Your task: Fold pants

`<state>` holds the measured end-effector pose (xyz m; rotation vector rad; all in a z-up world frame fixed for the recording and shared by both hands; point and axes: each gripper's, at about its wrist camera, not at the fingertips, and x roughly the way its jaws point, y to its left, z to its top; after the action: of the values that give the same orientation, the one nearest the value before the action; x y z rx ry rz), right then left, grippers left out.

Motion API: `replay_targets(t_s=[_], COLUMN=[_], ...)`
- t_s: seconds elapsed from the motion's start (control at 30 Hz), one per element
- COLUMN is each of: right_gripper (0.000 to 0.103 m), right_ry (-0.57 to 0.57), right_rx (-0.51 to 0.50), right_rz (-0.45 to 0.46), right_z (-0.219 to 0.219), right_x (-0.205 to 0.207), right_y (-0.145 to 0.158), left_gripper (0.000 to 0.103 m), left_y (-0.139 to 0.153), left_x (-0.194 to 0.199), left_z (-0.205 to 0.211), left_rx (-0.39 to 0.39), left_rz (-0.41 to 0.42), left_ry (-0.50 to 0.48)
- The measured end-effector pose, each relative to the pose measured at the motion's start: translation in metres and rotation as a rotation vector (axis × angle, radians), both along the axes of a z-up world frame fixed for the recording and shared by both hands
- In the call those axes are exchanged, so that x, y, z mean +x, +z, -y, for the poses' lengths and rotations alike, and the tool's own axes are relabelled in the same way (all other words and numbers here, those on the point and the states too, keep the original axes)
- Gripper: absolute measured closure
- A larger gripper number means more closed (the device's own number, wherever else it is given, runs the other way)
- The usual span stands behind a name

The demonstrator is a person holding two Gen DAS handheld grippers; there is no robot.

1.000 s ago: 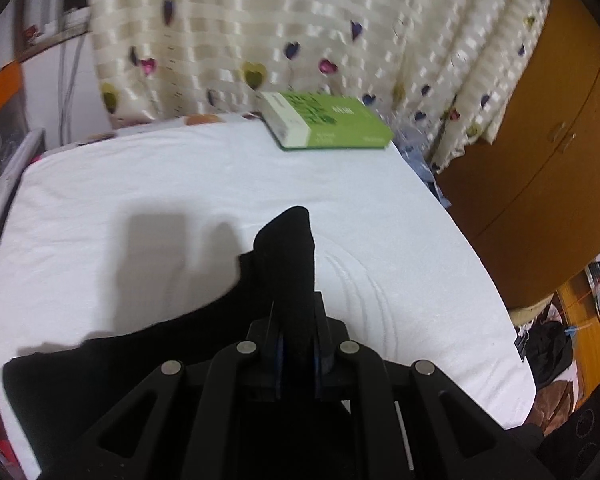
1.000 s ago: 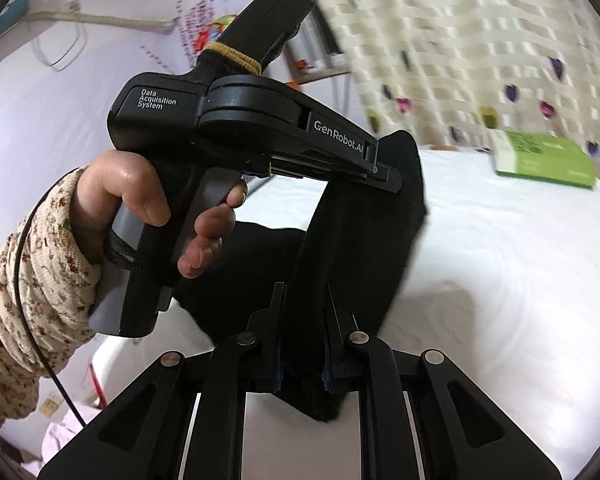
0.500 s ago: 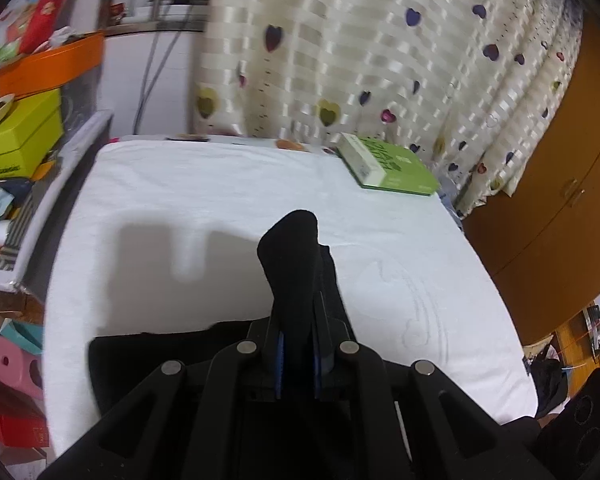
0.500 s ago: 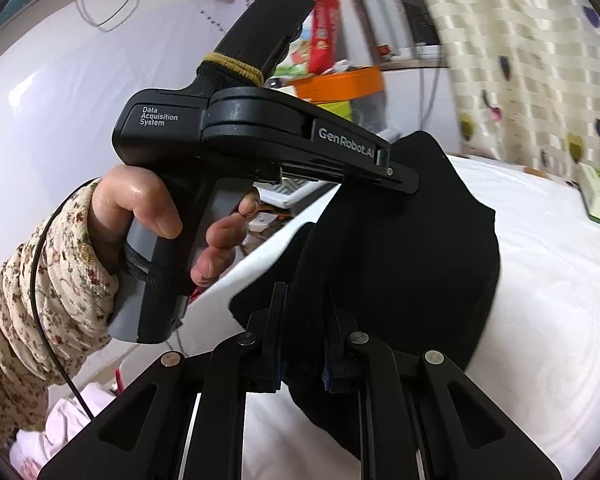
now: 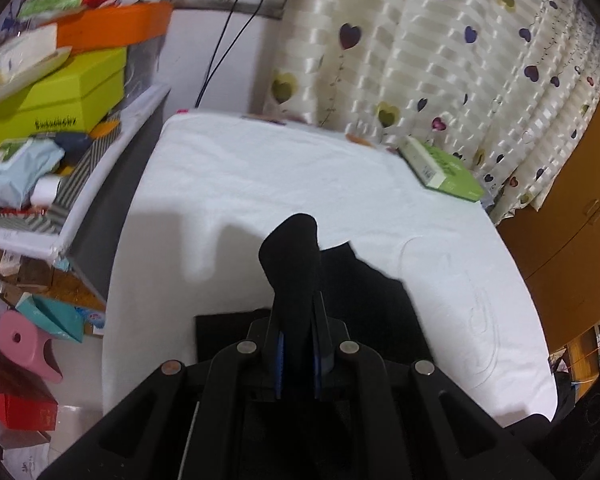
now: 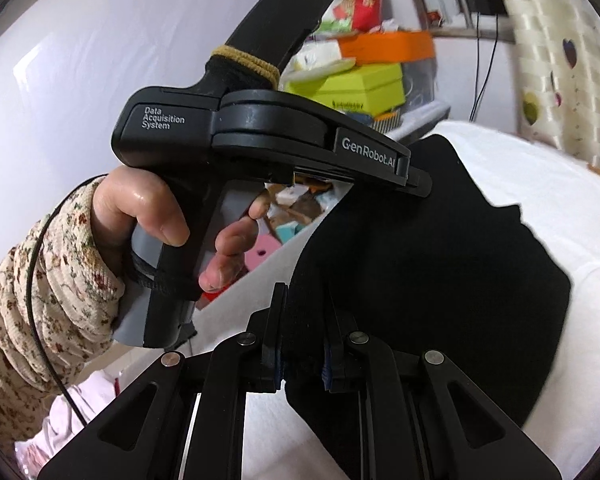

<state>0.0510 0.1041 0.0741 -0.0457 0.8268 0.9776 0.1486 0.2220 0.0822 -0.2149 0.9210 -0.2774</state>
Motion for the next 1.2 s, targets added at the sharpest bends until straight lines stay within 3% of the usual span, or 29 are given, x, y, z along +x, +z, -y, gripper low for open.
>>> replay_targets(t_s=[0.23,0.4,0.53,0.67,0.83,0.97,1.07,1.2], right_gripper=[0.086,0.077,0.062,0.062,0.062,0.062,0.062,0.062], right_ry=[-0.005,-0.015,0.009,0.060,0.039,-0.040,0.081,0.095], right_rx=[-0.006,-0.001,0.012,0.043,0.072,-0.041,-0.118,-0.118], right_rz=[-0.055,-0.077,-0.071,-0.076,-0.069,-0.034,-0.030,0.065], right_z=[-0.010,-0.016,-0.020,-0.016,0.006,0.011,-0.004,-0.001], right_x=[0.008,0.011,0.010,0.007,0.010,0.013,0.004,-0.003], right_y=[-0.017,-0.019,-0.015,-0.007,0.005,-0.005,-0.016,-0.012], left_gripper=[0.087,0.084,0.069,0.058,0.055,0.055,0.054,0.054], left_y=[-0.035,-0.036,-0.034,-0.030,-0.021,-0.017,-0.016,-0.017], left_x=[0.001,-0.003,-0.007,-0.016,-0.036,-0.053,-0.064,-0.078], left_z=[-0.023,-0.027,-0.031,-0.046,-0.058,-0.059,-0.061,-0.061], left_rx=[-0.046,-0.054,-0.006,-0.021,-0.028,-0.024,-0.040,-0.064], left_rz=[-0.047,-0.032,-0.016,-0.005,0.015,0.021,0.026,0.013], left_ry=[0.030,0.038,0.076,0.127,0.175,0.197,0.216,0.246])
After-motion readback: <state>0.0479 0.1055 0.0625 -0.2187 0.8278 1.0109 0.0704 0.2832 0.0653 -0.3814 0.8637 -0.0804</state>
